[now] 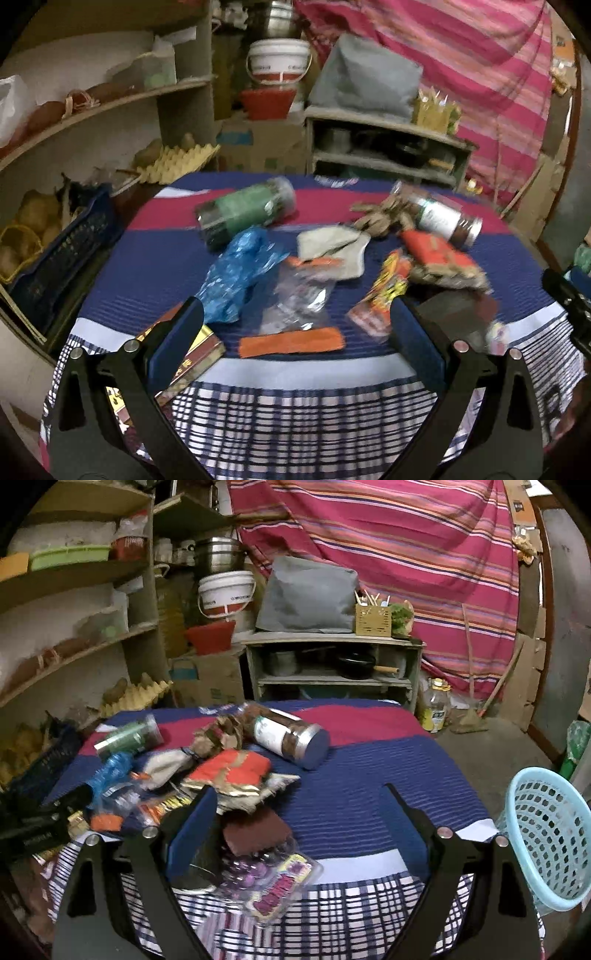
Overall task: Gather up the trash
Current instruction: 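Grasp the clear plastic bag with the left tool while the right tool grasps the black ribbed cup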
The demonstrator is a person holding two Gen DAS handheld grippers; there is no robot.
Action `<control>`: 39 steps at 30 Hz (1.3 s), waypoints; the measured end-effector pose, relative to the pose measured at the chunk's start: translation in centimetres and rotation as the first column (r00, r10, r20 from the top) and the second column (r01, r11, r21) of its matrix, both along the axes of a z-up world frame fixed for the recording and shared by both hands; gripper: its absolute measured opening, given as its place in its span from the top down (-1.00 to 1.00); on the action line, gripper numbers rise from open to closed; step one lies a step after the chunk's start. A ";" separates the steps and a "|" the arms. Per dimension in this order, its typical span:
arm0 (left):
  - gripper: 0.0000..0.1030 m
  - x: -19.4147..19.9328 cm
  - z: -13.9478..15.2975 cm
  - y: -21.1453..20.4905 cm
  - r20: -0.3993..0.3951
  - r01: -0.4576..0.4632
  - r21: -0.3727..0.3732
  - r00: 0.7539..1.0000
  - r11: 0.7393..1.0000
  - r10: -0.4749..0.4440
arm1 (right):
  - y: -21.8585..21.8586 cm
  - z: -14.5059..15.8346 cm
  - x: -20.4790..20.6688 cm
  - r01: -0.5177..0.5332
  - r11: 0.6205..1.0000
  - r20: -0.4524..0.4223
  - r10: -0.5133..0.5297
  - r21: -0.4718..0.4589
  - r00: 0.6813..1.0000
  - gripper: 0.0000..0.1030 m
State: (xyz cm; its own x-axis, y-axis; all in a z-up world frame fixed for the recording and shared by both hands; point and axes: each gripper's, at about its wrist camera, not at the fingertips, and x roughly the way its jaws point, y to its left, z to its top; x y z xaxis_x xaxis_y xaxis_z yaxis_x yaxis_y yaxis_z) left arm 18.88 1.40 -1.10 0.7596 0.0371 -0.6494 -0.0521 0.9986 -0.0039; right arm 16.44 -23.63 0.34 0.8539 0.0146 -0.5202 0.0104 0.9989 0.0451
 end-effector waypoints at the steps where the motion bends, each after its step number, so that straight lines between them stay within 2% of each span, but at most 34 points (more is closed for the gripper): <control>1: -0.89 0.3 -0.4 -0.1 -0.012 0.003 0.013 1.000 1.000 -0.003 | -0.2 -0.4 0.2 0.003 1.000 -0.011 -0.003 -0.002 1.000 -0.69; 5: -0.89 1.6 -1.9 -0.5 -0.058 0.034 0.037 0.998 0.999 -0.032 | -0.7 -1.5 0.9 0.024 1.000 -0.030 -0.025 -0.015 0.999 -0.69; 11: -0.84 3.1 -3.7 0.3 -0.113 0.041 -0.005 0.993 0.999 -0.042 | 0.0 -2.3 1.5 0.008 1.000 -0.056 -0.010 -0.029 0.998 -0.69; 16: -0.45 4.8 -5.5 1.6 -0.178 0.033 -0.088 0.983 0.996 -0.048 | 1.2 -2.7 1.7 -0.022 0.999 -0.074 0.019 -0.035 0.997 -0.69; 19: -0.36 5.2 -6.0 1.6 -0.197 0.042 -0.102 0.979 0.994 -0.061 | 2.0 -2.7 1.4 -0.039 0.998 -0.069 0.035 -0.045 0.997 -0.69; 23: -0.29 4.4 -5.0 1.5 -0.173 0.066 -0.115 0.981 0.991 -0.085 | 2.7 -2.4 1.1 -0.058 0.997 -0.061 0.055 -0.059 0.997 -0.69; 30: -0.26 1.3 -1.3 1.7 -0.080 0.060 -0.053 0.995 0.997 -0.064 | 4.6 -2.1 0.4 -0.115 0.992 -0.055 0.113 -0.048 0.992 -0.69; 39: -0.26 0.5 0.2 4.7 -0.057 0.009 -0.085 0.998 0.996 -0.014 | 8.9 -3.3 -0.2 -0.206 0.972 -0.081 0.198 -0.111 0.977 -0.81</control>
